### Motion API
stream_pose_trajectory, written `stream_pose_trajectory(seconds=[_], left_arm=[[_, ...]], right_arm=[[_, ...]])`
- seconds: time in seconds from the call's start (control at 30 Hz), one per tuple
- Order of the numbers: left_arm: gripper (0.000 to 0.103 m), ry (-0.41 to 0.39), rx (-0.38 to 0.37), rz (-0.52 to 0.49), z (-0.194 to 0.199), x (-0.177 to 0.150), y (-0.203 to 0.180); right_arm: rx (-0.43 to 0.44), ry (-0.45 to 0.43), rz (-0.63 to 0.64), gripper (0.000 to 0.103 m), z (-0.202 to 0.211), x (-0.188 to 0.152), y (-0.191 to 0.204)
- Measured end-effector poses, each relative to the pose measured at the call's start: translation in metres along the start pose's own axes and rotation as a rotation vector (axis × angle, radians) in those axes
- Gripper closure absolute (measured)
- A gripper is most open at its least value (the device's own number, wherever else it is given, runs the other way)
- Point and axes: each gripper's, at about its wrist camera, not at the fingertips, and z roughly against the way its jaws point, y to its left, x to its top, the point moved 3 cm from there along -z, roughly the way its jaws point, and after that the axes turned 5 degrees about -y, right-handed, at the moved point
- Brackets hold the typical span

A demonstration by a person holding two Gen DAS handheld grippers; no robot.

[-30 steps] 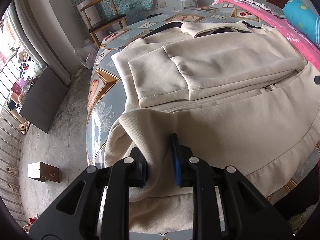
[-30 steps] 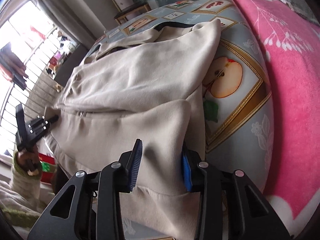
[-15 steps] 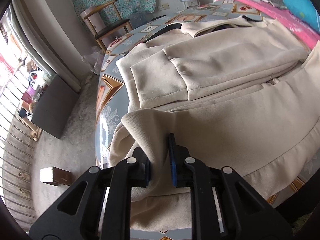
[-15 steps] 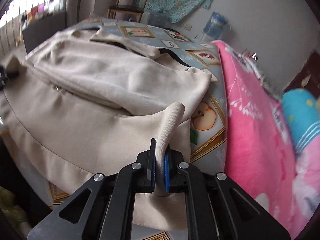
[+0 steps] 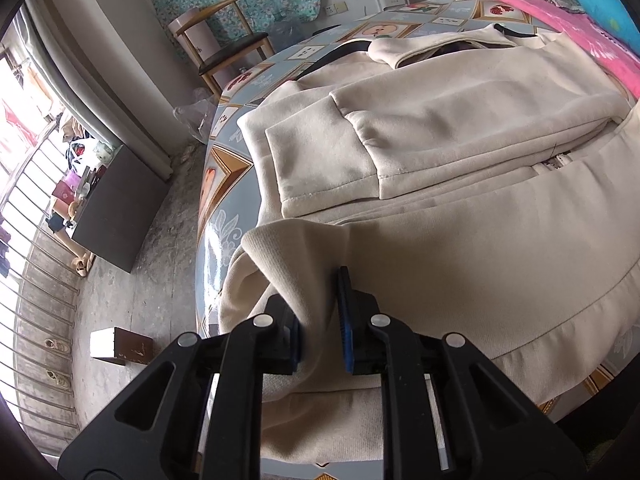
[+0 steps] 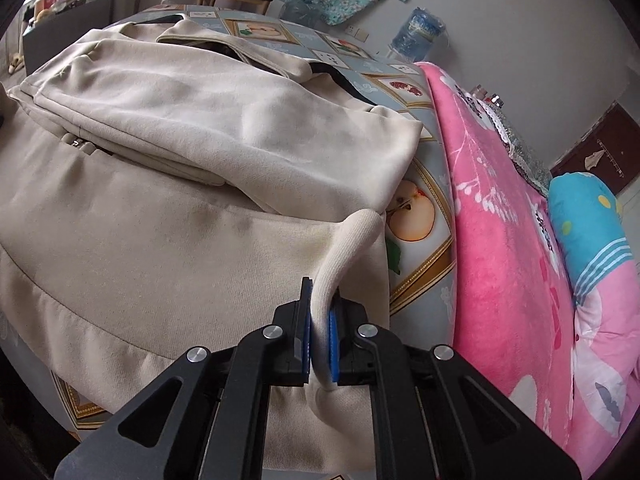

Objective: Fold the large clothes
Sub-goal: 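Lift both held side edges and fold them toward each other over the jacket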

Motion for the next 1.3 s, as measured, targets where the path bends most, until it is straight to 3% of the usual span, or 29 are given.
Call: stream_pose_trajectory(seconds=[1.07,1.17,1.3], left_arm=[[0.088,0.006,-0.015,0.011,-0.001,0.0,0.002],[0.088,-0.043,-0.021,0.045,0.005,-0.001,0.005],[0.096,-0.128,-0.043,0.075,0.027,-0.009,0.012]], right_arm=[[0.004,0.003,-0.001,0.096,0.0,0.0,-0.001],[0.007,-0.012,-0.007,0.096,0.004,0.0,-0.003],[0.009,-0.043,-0.02,0.096,0.02,-0.003,-0.007]])
